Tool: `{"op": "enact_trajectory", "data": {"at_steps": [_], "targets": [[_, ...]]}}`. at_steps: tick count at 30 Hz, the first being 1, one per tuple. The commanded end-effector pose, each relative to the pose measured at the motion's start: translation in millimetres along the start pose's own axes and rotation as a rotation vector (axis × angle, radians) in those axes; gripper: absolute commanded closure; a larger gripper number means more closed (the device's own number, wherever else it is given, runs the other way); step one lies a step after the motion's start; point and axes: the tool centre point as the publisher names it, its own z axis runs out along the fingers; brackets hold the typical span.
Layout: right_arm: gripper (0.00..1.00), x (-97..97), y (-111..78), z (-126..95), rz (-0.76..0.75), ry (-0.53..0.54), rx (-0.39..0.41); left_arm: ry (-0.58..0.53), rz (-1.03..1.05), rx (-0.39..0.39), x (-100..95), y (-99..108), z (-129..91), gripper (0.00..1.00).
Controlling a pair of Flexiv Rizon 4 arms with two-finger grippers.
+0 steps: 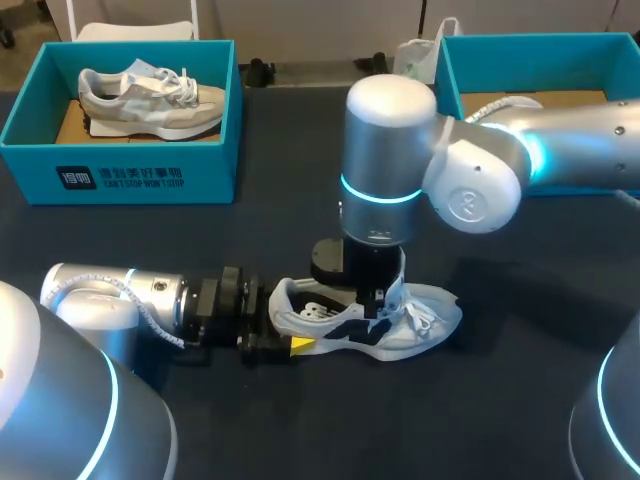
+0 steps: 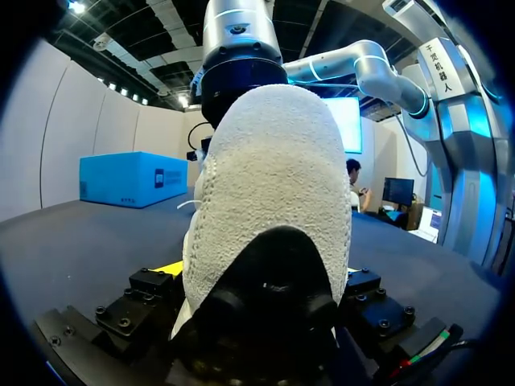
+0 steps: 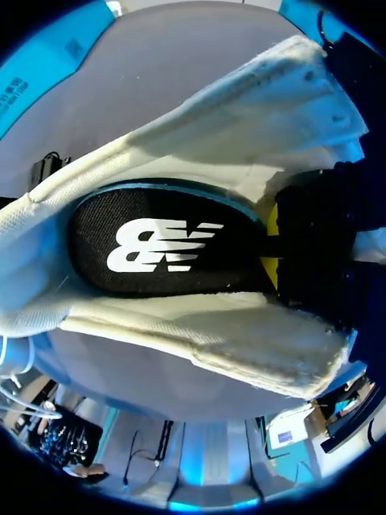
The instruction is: Take the shoe out of the shoebox, open the shoe tongue, remove and reinsert the insole, then place the shoe into the shoebox
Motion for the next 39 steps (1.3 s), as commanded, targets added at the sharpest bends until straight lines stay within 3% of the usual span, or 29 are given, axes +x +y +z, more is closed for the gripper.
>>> {"op": "enact_trajectory", "data": {"at_steps": [1, 17, 23, 35, 39], "targets": [[1.00, 6.8, -10.4, 3, -0.011, 0.004, -0.053, -0.004, -0.001, 0.000, -0.8, -2, 0, 1.00], [1.00, -0.5, -8.4, -31, -0.140, 0.030, -0.216, -0.004, -0.001, 0.000, -0.8, -2, 0, 1.00], [1.00, -1.2, 1.3, -38, -0.200, 0.031, -0.249, -0.004, -0.001, 0.000, -0.8, -2, 0, 1.00], [1.00, -6.2, -5.8, -49, -0.249, 0.035, -0.391, -0.004, -0.001, 0.000, -0.8, -2, 0, 1.00], [1.00, -8.4, -7.5, -50, -0.253, 0.037, -0.402, -0.004, -0.001, 0.000, -0.8, -2, 0, 1.00]]}}
